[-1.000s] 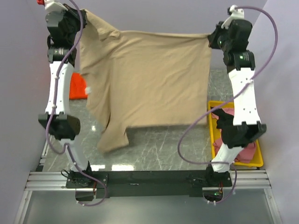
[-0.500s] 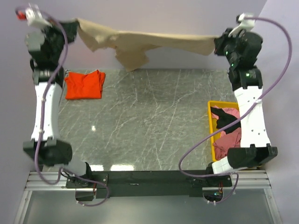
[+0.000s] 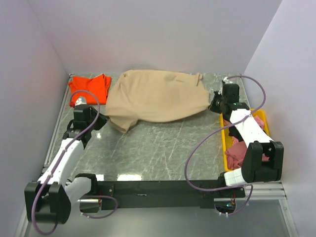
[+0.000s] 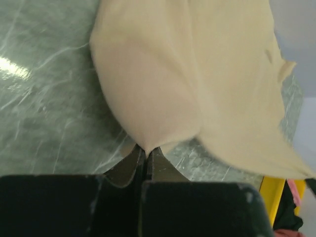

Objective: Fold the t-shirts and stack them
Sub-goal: Flatten the tshirt out

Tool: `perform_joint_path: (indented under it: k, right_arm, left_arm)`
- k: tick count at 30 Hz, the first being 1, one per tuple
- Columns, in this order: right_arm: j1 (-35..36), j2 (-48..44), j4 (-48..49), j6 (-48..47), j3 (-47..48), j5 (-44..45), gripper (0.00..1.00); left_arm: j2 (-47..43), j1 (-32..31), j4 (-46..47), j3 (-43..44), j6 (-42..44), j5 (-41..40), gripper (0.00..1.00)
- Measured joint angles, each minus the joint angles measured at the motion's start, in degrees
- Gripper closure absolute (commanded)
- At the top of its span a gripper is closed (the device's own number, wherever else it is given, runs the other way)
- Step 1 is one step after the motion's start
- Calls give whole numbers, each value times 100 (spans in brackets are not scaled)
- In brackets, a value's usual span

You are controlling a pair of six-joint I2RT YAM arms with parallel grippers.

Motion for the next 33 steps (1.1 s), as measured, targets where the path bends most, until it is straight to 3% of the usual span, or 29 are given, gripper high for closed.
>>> perform_joint_path:
  k: [8,13,17,22,27,33]
  right_arm:
    - [-7,-822,-308,431,-378,-37,100]
    - [-11,-2120,-518,518,-249,-125,100]
    - [-11,-2966,-922,492,514,-125,100]
    - [-11,-3676,-970,496,1757,-129,100]
    - [-13,-4039,-968,485,2723,-164,100]
    - [-13,-3453,-916,391,3187,-192,100]
  left_arm:
    - [-1099,-203,-1154,76,-614,-581,100]
    - [-1764,-284,-1650,898,-697,-968,99]
    - [-2413,-291,-1537,1919,-616,-1263,99]
    - [-2898,-291,-686,2900,-518,-1416,99]
    - [-2677,-291,-227,3698,-247,-1432,99]
    - [-1392,-291,72,4690,120,-1602,99]
